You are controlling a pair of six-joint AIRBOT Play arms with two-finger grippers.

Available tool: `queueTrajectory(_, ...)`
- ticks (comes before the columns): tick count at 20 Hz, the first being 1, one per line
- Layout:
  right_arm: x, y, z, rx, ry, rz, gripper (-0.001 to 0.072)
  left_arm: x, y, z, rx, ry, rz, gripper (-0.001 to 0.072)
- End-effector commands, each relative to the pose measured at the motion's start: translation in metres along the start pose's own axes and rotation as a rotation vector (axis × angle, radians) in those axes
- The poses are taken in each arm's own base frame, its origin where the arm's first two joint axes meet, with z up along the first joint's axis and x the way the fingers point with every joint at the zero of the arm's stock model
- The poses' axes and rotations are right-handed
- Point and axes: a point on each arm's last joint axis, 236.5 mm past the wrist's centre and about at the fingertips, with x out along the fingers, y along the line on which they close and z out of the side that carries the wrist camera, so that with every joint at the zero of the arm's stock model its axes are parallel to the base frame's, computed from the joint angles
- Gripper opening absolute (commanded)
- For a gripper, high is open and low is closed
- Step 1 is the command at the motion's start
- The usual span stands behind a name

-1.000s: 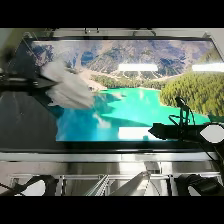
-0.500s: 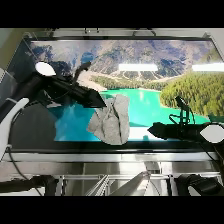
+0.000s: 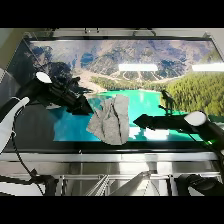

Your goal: Fold the shirts.

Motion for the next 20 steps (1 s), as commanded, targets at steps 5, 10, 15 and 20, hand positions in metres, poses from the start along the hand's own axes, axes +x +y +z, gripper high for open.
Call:
queueTrajectory(5,0.086,0.018,-0.006,-0.149,0.174,0.056,0.0450,0.046,0.033,-0.007,0.011,-0.027,0.075,0.0344)
queueTrajectory(10,0.093,0.023,-0.002,-0.125,0.168,0.073,0.0450,0.077,0.021,0.001,0.092,-0.046,0.124,0.0341)
queueTrajectory(15,0.093,0.030,0.003,-0.063,0.146,0.097,0.0016,0.111,0.013,-0.015,0.132,0.036,0.136,0.0002)
queueTrajectory(20,0.058,0.051,0.027,-0.089,0.076,0.154,0.0014,0.076,-0.036,-0.005,0.243,0.026,0.091,0.0020)
